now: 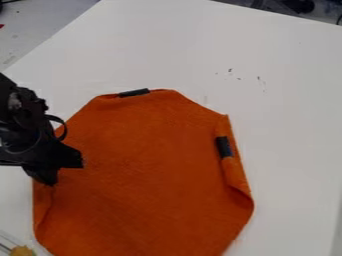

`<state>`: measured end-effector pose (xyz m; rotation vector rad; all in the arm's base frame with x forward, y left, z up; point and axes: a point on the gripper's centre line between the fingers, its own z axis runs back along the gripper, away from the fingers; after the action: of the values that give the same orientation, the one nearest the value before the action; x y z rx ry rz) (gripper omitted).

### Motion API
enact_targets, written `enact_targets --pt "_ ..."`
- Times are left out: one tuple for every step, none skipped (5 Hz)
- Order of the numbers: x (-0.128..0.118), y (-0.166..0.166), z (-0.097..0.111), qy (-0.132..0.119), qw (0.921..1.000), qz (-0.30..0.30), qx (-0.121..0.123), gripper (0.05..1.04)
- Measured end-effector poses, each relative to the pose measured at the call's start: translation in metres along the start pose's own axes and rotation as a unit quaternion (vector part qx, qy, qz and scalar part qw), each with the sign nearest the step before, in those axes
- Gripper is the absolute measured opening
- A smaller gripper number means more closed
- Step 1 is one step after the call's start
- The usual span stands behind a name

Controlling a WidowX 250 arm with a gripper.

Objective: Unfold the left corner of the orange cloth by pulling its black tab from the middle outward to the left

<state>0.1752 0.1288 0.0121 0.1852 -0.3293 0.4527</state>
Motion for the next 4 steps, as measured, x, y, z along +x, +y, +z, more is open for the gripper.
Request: enact_targets --pt "-0.001 0.012 0.0 0.005 1.0 -0.005 0.006 0.233" --pt "0.002 0.02 0.001 0.008 0.9995 -0.023 0.019 0.499" --pt "0.005 0.03 0.006 0.007 0.9985 -0.032 0.045 0.808" --pt "0.007 0.044 0.009 0.008 0.9965 -0.039 0.074 1.008"
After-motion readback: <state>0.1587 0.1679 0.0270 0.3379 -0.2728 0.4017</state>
